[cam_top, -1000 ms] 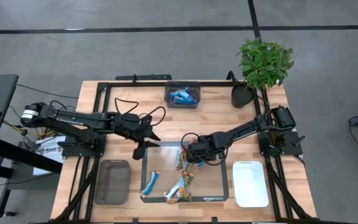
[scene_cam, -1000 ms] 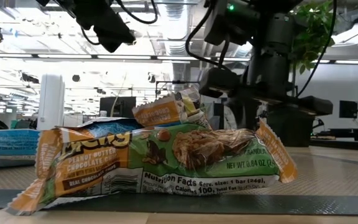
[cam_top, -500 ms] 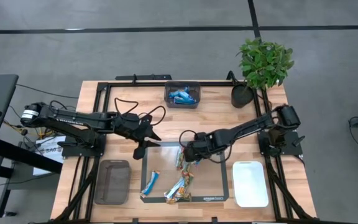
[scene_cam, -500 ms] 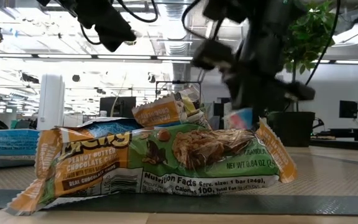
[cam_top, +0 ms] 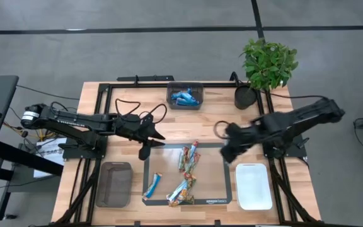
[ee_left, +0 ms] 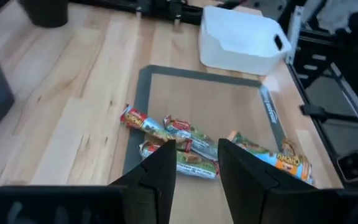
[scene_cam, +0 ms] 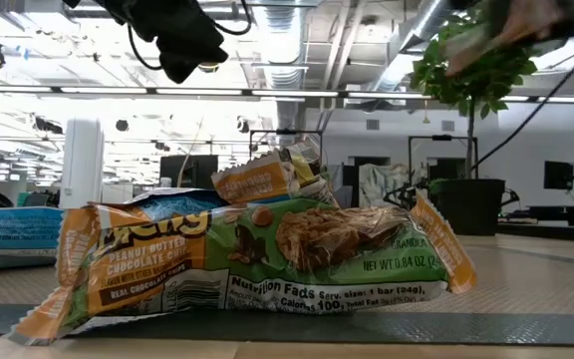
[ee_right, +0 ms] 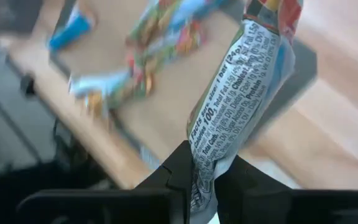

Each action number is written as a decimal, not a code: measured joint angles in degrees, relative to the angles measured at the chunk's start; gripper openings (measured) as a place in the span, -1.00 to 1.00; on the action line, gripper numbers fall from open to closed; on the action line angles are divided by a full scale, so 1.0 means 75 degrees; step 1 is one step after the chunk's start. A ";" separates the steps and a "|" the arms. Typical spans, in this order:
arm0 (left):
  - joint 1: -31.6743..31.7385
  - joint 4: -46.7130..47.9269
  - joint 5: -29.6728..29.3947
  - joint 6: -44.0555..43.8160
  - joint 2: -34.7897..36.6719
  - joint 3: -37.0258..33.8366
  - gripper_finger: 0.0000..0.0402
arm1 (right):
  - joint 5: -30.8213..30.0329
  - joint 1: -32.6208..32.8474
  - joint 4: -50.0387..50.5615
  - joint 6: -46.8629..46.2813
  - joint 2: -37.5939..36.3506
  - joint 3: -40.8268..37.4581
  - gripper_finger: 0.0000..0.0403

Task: Pick and place Granola Bars by type
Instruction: Put the red granola bar into the white bin

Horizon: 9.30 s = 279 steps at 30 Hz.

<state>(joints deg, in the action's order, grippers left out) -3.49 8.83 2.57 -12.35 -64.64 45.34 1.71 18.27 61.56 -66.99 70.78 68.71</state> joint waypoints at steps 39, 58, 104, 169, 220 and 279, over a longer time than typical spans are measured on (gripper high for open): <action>-0.0451 0.0756 0.0947 0.1037 -0.2905 0.3748 -0.45 | 0.1448 0.3869 0.1467 0.1535 0.0863 -0.0361 -0.58; -0.0565 0.3300 -0.0153 -0.0532 -0.2897 0.3748 -0.46 | -0.0207 0.1755 -0.0006 0.0727 0.0817 -0.0440 -0.10; -0.0437 0.5045 -0.1363 -0.1319 -0.0358 0.2349 -0.46 | 0.0921 -0.1140 -0.4297 -0.1354 0.4610 -0.0121 0.09; -0.0437 0.1494 -0.0112 0.0430 -0.1058 0.2366 -0.46 | 0.0313 0.0558 0.3792 0.0408 0.2562 0.3545 -0.91; -0.0329 0.3852 -0.2514 -0.2003 -0.0807 0.2358 -0.46 | 0.0123 -0.0789 -0.1577 -0.0799 0.2155 0.0305 -0.32; -0.0070 0.5408 -0.2190 -0.1245 -0.0571 0.2355 -0.46 | 0.3447 -0.2753 -0.4470 0.1562 0.5876 0.1934 -0.86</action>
<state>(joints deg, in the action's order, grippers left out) -4.01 49.40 -13.85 -21.69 -68.93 63.00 27.57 -2.38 28.03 -55.27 114.85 83.21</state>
